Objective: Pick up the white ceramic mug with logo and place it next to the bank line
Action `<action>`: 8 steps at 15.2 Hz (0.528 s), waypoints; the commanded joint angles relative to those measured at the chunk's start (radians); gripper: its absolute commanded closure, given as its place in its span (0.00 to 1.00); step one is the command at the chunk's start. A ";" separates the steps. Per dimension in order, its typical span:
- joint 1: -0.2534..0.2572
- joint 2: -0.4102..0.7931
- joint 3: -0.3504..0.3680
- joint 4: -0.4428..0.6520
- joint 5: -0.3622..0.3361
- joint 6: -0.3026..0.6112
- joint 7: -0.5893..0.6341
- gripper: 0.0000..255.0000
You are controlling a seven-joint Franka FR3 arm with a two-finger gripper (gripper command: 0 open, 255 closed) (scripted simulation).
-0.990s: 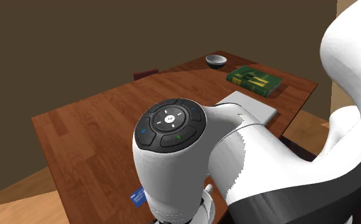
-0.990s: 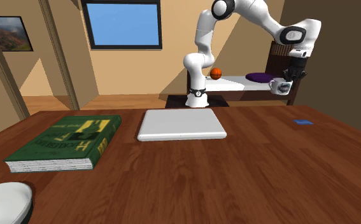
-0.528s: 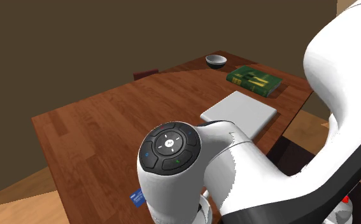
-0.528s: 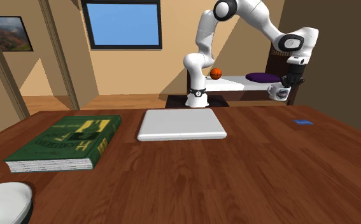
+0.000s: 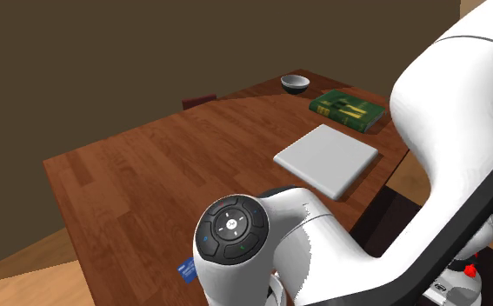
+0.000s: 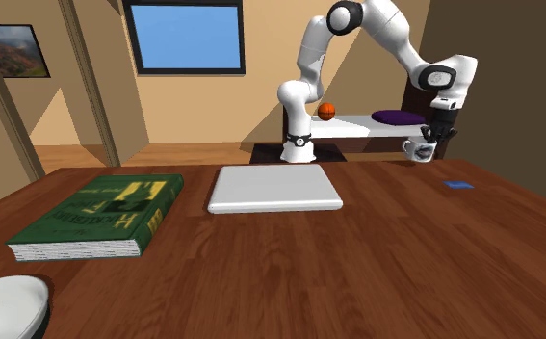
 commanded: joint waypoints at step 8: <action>0.008 0.034 -0.011 -0.010 -0.023 0.041 0.015 1.00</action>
